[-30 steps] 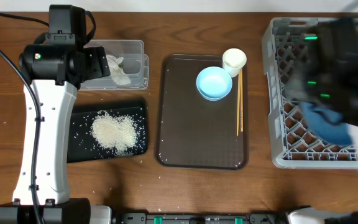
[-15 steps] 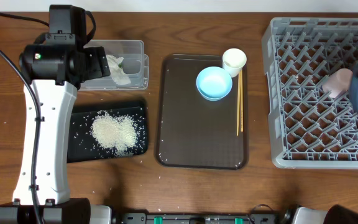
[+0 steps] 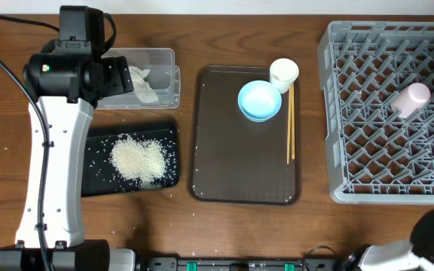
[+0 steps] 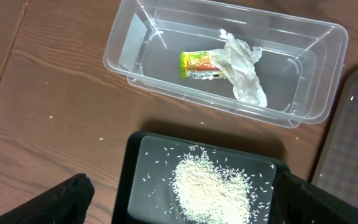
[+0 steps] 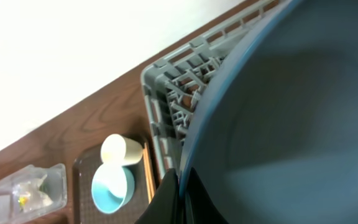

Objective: Sort waste into correct bins and load items into the dishwasher rack
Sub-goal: 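Lower the blue plate into the rack and open the right gripper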

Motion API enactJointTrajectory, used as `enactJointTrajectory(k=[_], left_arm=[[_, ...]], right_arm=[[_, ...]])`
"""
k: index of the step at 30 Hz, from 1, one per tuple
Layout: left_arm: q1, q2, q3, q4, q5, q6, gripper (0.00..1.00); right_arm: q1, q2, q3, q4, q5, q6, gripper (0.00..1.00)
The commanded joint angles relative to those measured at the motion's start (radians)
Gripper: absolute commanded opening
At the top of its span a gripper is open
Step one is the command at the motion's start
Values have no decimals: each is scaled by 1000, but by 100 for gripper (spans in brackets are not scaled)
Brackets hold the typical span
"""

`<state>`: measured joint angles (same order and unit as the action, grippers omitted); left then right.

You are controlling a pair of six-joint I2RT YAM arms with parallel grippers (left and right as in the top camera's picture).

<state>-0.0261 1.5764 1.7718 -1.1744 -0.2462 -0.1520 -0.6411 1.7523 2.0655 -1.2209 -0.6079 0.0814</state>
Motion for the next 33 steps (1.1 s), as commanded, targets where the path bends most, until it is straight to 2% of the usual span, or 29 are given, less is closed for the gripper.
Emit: enactJointTrajectory(k=[1,5,11,13,26,33], left_arm=[[4,-7,-1,-3,-9,10,96],[4,-7,-1,-3,-9,10,96],[4,-7,-1,-3,-9,10,96],[4,-7,-1,-3,-9,10,96],[4,-7,-1,-3,-9,10,96],[4,-7,-1,-3,-9,10,96]], right_arm=[[-42,89,12,47,-117,-36,1],[-83,187,12,146,-301,-65,1],[-124,313,12,386,-735,-55,1],[-125,347,12,444,-786,-31,1],[-156,523,12,452,-779,19,1],[-212,518,12,352,-641,19,1]])
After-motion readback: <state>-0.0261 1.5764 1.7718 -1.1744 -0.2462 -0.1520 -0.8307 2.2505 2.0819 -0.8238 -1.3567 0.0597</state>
